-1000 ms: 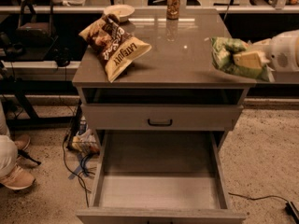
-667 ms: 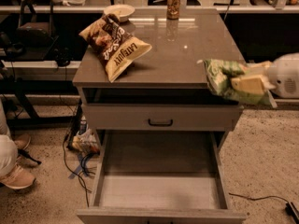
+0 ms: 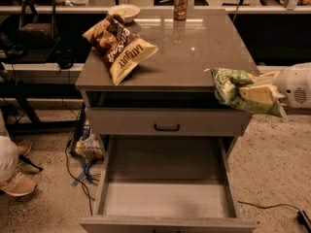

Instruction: Place green jalapeno chip bag into middle drawer

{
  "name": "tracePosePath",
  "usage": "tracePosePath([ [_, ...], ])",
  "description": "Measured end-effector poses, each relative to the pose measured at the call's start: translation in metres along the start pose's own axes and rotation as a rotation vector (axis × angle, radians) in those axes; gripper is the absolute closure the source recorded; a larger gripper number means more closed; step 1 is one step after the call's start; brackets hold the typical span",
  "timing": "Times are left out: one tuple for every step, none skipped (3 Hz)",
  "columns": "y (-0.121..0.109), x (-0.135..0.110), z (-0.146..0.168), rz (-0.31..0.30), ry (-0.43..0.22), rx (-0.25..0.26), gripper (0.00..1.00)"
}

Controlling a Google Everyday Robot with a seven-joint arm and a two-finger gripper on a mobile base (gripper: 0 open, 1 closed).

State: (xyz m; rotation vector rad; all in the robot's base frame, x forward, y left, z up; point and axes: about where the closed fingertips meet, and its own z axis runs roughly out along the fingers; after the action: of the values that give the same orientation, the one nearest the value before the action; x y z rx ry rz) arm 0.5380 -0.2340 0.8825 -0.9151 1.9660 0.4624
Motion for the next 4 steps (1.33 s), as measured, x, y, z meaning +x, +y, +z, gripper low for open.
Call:
tracePosePath([
  [0.021,0.029,0.023,0.003,0.063,-0.054,1.00],
  [0.074,0.104,0.081,0.038,0.191,-0.197,1.00],
  [0.134,0.184,0.139,0.104,0.316,-0.332,1.00],
  [0.134,0.184,0.139,0.103,0.315,-0.332,1.00],
])
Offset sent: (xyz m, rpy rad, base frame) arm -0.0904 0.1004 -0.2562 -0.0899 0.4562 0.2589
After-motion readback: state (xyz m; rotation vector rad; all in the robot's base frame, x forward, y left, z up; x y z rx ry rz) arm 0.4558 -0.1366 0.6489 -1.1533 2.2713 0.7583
